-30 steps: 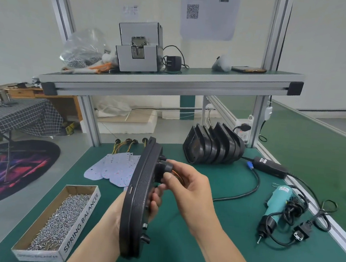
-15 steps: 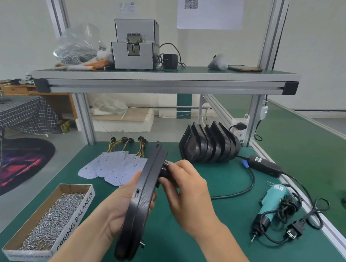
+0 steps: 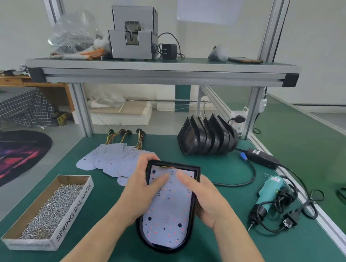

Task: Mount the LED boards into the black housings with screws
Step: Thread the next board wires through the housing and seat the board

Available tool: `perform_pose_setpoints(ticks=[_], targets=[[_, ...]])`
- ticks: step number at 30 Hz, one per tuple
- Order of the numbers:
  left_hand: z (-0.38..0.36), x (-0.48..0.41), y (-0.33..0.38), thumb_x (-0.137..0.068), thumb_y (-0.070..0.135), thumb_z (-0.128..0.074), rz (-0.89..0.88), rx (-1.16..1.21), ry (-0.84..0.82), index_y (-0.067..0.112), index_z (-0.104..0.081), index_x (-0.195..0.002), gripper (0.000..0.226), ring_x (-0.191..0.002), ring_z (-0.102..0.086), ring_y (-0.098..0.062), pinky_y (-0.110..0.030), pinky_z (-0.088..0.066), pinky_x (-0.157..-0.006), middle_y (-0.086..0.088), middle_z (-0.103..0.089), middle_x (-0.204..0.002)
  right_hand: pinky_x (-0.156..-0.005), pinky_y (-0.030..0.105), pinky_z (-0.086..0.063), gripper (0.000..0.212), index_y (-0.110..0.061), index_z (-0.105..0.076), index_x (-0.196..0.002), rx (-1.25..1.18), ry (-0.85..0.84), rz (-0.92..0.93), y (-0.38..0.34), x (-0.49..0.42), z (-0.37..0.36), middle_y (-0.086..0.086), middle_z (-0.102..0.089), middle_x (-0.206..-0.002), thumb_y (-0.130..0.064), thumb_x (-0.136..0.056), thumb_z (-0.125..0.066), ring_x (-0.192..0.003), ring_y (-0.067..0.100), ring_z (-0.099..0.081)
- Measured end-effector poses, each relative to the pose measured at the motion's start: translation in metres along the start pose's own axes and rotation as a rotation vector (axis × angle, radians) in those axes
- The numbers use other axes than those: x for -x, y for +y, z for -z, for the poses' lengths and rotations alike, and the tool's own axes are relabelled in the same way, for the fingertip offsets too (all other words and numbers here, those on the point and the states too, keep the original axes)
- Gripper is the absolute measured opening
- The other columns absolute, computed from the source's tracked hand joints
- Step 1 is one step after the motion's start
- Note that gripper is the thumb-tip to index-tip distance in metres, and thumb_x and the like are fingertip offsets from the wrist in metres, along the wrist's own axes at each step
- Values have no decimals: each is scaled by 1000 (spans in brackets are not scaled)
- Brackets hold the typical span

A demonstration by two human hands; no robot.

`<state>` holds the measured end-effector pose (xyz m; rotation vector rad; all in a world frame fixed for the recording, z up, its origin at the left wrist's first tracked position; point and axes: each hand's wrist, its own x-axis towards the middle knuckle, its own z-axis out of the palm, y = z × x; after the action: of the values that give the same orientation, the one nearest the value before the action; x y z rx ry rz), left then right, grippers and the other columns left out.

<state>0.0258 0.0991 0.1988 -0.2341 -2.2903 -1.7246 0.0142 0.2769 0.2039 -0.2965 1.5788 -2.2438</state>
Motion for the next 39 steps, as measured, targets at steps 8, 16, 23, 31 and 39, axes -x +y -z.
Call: perform_pose_setpoints(ticks=[8, 16, 23, 31, 39], targets=[[-13, 2, -18, -91, 21, -66, 126, -120, -27, 38, -44, -110, 33, -72, -59, -16, -33, -52, -69, 4, -64, -87, -88, 44, -57, 20, 7, -72, -109, 104, 323, -9, 27, -11, 5, 23, -75, -106, 1, -91, -66, -92, 32, -72], [-10, -5, -40, -92, 19, -66, 307, -24, 81, 41, -45, -102, 32, -77, -64, -15, -29, -54, -65, 2, -68, -94, -89, 40, -57, 14, -7, -73, -104, 454, 324, -50, 34, -45, 11, 10, -76, -105, -16, -93, -70, -102, 28, -72], [4, -10, -50, -100, 38, -46, 489, -233, -90, 37, -38, -136, 36, -86, -58, -8, -28, -48, -68, 7, -60, -108, -77, 33, -54, 14, -12, -70, -90, 664, 323, -117, 58, -58, 31, -1, -72, -89, -24, -86, -74, -81, 17, -65], [164, -13, -51, -87, 12, -66, 520, -1061, 299, 15, -72, -90, 8, -85, -64, -31, -38, -54, -79, -9, -71, -95, -72, 38, -46, 21, -7, -54, -81, 721, 339, -94, 67, -63, 36, 6, -64, -80, -28, -82, -58, -75, 24, -54], [173, 6, -90, -84, 20, -70, 554, -1146, 118, 32, -76, -78, 15, -79, -65, -22, -29, -50, -68, 4, -73, -89, -67, 35, -38, 29, -2, -51, -81, 634, 355, -69, 70, -63, 38, 0, -54, -73, -29, -75, -59, -70, 18, -47]])
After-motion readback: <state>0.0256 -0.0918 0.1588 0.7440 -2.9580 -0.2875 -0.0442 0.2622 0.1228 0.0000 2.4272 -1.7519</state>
